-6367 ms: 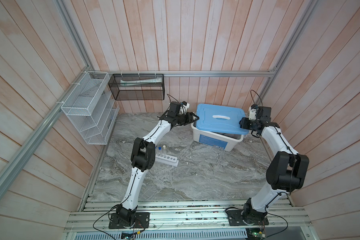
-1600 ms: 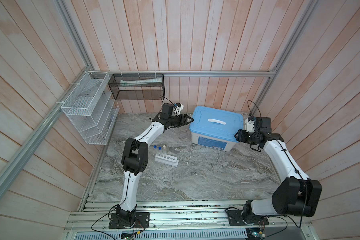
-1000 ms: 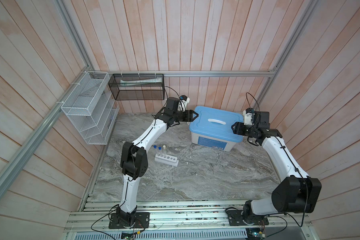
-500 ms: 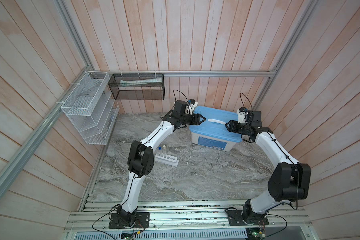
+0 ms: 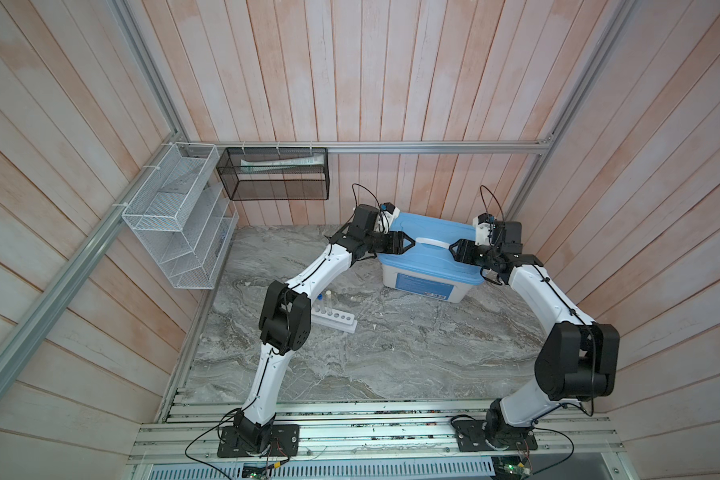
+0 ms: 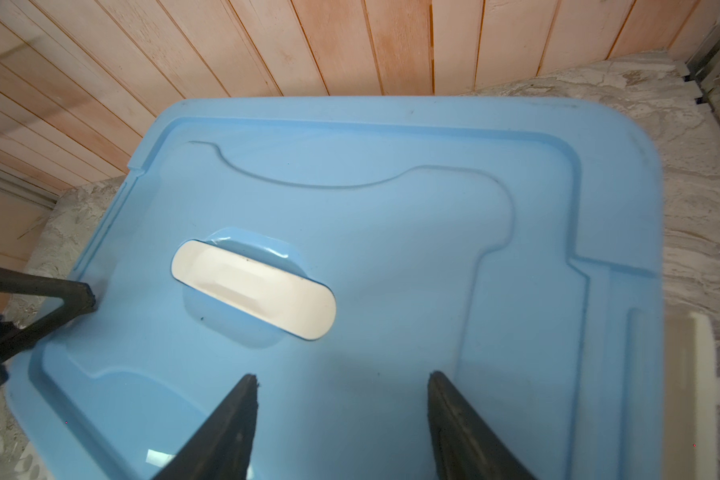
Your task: Organize the chemistry lab equipment
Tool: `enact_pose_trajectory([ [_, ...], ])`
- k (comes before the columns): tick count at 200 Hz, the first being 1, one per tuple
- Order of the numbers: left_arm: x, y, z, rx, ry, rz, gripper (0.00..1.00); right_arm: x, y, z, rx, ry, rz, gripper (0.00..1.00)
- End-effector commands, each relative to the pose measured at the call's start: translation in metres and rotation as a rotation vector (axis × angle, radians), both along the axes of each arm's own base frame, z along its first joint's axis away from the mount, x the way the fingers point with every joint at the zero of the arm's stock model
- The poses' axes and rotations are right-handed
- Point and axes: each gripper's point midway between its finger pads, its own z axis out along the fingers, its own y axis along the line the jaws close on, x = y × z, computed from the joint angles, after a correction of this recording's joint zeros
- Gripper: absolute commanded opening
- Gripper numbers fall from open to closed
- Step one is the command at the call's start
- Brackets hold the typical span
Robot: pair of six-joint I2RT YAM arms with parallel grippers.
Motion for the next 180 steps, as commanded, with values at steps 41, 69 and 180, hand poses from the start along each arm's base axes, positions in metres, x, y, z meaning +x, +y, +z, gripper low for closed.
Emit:
enact_pose_trajectory([
  [41,0.004,0.000,-0.015,0.019,0.010,-0.004,0.66,-0.037,-0.063,0.030,0.079,-0.136,-0.220,0.86],
  [69,0.004,-0.001,-0.015,0.013,0.015,-0.008,0.66,-0.052,-0.091,0.014,0.161,-0.120,-0.266,0.92],
  [180,0.000,-0.001,-0.020,0.031,0.025,-0.001,0.66,-0.033,-0.099,-0.013,0.372,-0.089,-0.118,0.94],
])
